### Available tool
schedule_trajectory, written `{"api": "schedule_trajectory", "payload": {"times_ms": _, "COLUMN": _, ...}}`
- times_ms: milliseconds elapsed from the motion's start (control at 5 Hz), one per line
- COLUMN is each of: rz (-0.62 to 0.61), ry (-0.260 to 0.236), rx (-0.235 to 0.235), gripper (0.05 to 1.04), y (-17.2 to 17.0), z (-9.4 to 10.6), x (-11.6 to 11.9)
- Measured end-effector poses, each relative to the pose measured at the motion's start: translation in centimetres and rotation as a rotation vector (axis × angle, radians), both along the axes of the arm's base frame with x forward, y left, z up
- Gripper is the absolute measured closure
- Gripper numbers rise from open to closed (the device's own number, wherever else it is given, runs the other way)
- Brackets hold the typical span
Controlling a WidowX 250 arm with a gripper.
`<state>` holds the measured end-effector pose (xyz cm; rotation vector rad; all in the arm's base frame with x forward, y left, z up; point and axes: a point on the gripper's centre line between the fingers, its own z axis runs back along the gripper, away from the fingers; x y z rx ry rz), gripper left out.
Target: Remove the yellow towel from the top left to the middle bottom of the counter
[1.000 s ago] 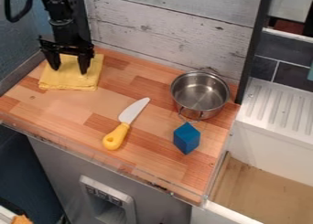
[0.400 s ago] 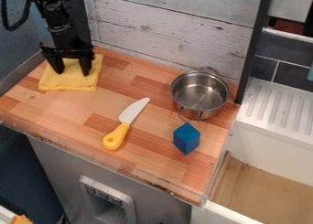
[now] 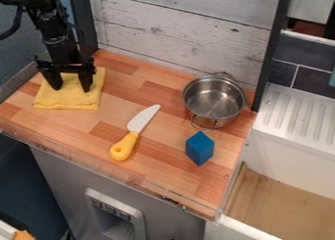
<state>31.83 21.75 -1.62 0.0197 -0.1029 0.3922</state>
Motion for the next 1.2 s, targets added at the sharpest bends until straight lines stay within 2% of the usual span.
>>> {"api": "schedule_trajectory", "payload": {"times_ms": 200, "rz": -0.039, "ry": 0.009, "rx": -0.014, "gripper": 0.083, "y": -1.5, "z": -0.1, "x": -1.2}}
{"api": "schedule_trajectory", "payload": {"times_ms": 800, "rz": -0.187, "ry": 0.077, "rx": 0.014, "gripper": 0.083, "y": -7.1, "z": -0.3, "x": -5.4}}
{"api": "schedule_trajectory", "payload": {"times_ms": 1000, "rz": -0.218, "ry": 0.082, "rx": 0.023, "gripper": 0.083, "y": -7.7, "z": -0.4, "x": -6.3}}
{"api": "schedule_trajectory", "payload": {"times_ms": 1200, "rz": -0.235, "ry": 0.081, "rx": 0.012, "gripper": 0.083, "y": -8.1, "z": -0.2, "x": -6.8}}
